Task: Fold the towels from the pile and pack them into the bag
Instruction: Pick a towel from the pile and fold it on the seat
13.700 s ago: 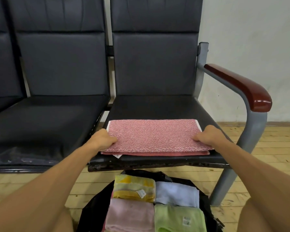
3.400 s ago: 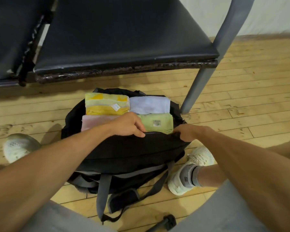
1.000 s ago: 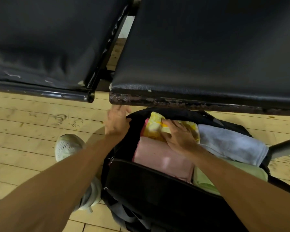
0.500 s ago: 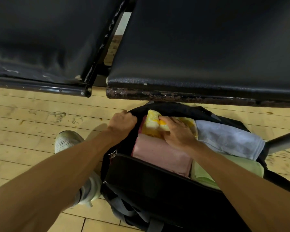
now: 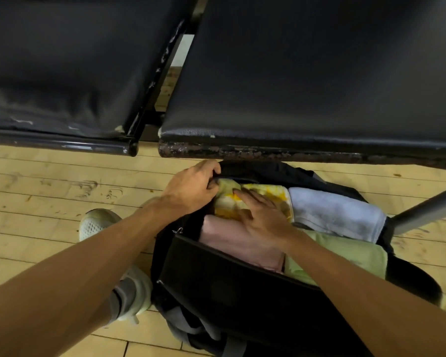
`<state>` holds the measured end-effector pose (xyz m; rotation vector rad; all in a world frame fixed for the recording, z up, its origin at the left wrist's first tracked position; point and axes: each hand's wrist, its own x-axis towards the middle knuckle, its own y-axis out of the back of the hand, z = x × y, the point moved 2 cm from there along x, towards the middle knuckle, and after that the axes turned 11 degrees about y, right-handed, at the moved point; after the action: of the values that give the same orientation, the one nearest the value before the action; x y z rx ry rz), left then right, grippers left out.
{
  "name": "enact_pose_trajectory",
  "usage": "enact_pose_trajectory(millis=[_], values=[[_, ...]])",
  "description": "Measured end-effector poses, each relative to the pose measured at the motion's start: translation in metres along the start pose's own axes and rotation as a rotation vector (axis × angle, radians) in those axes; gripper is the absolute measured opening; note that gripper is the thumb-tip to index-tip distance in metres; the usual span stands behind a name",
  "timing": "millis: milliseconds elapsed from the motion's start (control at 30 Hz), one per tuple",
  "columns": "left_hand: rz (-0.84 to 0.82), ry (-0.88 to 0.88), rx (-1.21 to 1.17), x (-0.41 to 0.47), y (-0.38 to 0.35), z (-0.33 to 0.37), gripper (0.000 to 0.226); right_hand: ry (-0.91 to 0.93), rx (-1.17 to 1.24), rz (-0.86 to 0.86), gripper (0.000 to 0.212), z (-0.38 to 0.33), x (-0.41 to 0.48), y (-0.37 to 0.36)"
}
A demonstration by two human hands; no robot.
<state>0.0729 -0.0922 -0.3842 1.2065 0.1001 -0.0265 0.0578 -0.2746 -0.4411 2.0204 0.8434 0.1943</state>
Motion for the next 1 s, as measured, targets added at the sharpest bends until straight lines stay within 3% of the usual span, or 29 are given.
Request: enact_pose_trajectory(millis=[100, 200, 300, 400, 500, 600, 667, 767, 867, 933, 1000], values=[[-0.039, -0.027, 0.080, 0.012, -0.007, 0.015, 0.041, 0.028, -0.064, 0.029, 0.060, 0.004, -0.020, -0.001], [-0.058, -0.050, 0.239, 0.033, -0.021, 0.031, 0.031, 0.006, -0.186, 0.030, 0.094, 0.014, -0.039, -0.002], [-0.067, -0.070, 0.300, 0.045, -0.033, 0.044, 0.028, -0.057, -0.248, -0.035, 0.101, 0.019, -0.046, -0.008], [0.023, 0.007, 0.087, 0.047, -0.035, 0.049, 0.032, -0.064, -0.327, -0.094, 0.098, 0.016, -0.041, -0.018], [0.054, 0.196, -0.297, 0.043, -0.029, 0.041, 0.035, -0.097, -0.256, -0.101, 0.101, 0.010, -0.030, -0.026], [0.053, 0.339, -0.671, 0.026, -0.016, 0.033, 0.031, -0.121, -0.205, -0.123, 0.086, 0.012, -0.020, -0.025], [0.033, 0.252, -0.744, 0.010, -0.007, 0.038, 0.017, -0.112, -0.193, -0.130, 0.080, 0.015, -0.019, -0.024], [-0.159, 0.050, -0.444, -0.001, -0.006, 0.049, 0.006, -0.081, -0.198, -0.195, 0.082, 0.014, -0.022, -0.022], [-0.223, -0.006, -0.042, 0.004, -0.017, 0.049, 0.006, 0.032, -0.211, -0.212, 0.071, 0.018, -0.033, -0.009], [-0.189, -0.006, 0.096, 0.008, -0.021, 0.059, 0.014, 0.076, -0.137, -0.034, 0.048, 0.023, -0.047, 0.005], [-0.082, -0.095, 0.157, 0.015, -0.028, 0.074, 0.031, 0.096, -0.191, 0.280, 0.032, 0.034, -0.066, 0.018]])
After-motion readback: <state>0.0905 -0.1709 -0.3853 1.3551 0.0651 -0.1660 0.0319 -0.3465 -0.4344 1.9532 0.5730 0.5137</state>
